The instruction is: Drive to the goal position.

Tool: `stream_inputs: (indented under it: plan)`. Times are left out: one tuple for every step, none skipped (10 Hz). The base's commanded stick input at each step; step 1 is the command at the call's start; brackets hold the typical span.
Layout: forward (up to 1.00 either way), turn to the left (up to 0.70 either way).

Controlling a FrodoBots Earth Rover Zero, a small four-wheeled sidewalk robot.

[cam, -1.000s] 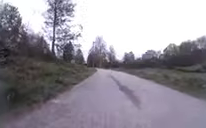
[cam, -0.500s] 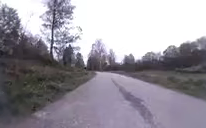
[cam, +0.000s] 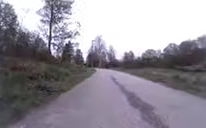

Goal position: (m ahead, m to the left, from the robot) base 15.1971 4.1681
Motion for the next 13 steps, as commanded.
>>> stream_inputs:
  plan:
    - [1.00,0.00]
    - [1.00,0.00]
    - [1.00,0.00]
    - [1.00,0.00]
    - [1.00,0.00]
    - [1.00,0.00]
    - [1.00,0.00]
    - [1.00,0.00]
    - [1.00,0.00]
    - [1.00,0.00]
    - [1.00,0.00]
    - [1.00,0.00]
    - [1.00,0.00]
